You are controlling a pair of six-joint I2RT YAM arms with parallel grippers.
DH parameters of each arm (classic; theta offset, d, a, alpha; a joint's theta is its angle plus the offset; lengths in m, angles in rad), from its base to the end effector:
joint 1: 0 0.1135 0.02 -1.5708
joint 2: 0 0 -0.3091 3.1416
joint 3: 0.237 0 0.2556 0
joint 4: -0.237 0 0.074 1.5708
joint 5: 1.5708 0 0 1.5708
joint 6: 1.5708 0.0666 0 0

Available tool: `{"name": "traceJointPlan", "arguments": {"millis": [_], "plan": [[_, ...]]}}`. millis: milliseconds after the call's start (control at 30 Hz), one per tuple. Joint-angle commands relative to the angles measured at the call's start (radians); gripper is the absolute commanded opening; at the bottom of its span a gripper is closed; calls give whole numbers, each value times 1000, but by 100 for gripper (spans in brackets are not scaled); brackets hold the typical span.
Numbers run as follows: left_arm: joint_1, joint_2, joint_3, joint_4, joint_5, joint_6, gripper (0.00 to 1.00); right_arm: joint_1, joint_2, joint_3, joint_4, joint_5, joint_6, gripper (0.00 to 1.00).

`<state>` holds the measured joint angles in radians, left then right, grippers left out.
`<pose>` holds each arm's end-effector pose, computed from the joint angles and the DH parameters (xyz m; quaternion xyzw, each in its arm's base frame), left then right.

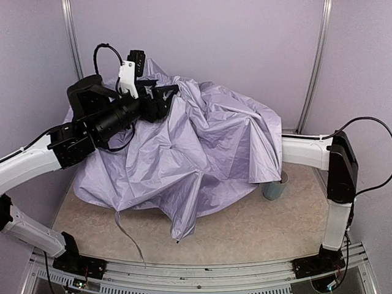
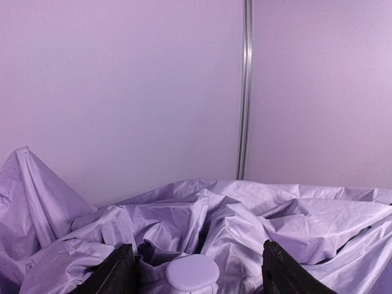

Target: Put away the umbrella

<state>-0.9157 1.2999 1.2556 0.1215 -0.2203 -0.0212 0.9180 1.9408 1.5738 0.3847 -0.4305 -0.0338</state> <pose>0.2106 -0.2502 0.4710 0.2193 0.6437 -0.2627 0.6846 0.2936 0.4297 0.3709 -0.4491 0.5388 0.4334 0.5658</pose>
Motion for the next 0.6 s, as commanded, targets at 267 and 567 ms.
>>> {"name": "traceJointPlan", "arguments": {"millis": [267, 567], "plan": [[-83, -31, -22, -197, -24, 4, 68, 112, -42, 41, 185, -3, -53, 7], [130, 336, -667, 137, 321, -339, 61, 46, 366, -248, 249, 12, 11, 8]]}}
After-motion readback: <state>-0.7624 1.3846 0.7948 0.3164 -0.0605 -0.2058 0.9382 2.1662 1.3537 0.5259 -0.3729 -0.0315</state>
